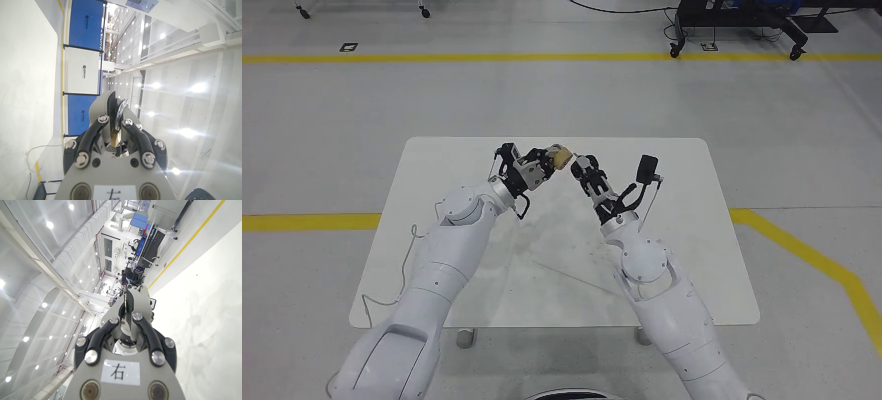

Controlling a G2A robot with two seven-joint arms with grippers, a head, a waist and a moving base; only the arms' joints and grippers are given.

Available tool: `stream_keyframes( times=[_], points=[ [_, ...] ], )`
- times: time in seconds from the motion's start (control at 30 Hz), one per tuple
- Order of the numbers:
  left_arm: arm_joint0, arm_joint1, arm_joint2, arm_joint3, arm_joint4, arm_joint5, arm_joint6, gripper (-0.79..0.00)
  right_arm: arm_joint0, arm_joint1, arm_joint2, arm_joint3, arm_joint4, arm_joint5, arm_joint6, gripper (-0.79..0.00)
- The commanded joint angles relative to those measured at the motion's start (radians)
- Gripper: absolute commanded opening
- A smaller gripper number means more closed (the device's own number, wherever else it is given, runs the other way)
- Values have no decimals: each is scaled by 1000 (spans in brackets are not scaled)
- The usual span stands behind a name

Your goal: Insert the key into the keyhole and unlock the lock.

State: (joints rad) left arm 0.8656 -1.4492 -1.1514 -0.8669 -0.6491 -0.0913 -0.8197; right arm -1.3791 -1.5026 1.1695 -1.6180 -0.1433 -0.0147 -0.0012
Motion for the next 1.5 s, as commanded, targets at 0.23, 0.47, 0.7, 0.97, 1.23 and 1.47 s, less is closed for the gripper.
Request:
stream_keyframes(
  times=[0.23,0.47,0.7,0.97,1.23,1.47],
  points=[
    [12,5,0,-41,81,-42,93,-785,-21,3,-34,8,-159,35,-56,-785],
    [35,9,6,-88,163,-96,162,-785,-14,1,-52,14,-197,58,-60,-785],
    [46,10,12,-103,180,-95,162,-785,-7,-2,-62,10,-200,64,-69,-785],
    [44,10,11,-101,180,-92,154,-785,5,-6,-71,22,-205,75,-72,-785],
    [38,8,14,-91,178,-91,155,-785,2,-7,-73,20,-209,72,-73,-785],
    [31,7,15,-77,177,-94,158,-785,-8,-6,-71,13,-210,58,-57,-785]
  ],
)
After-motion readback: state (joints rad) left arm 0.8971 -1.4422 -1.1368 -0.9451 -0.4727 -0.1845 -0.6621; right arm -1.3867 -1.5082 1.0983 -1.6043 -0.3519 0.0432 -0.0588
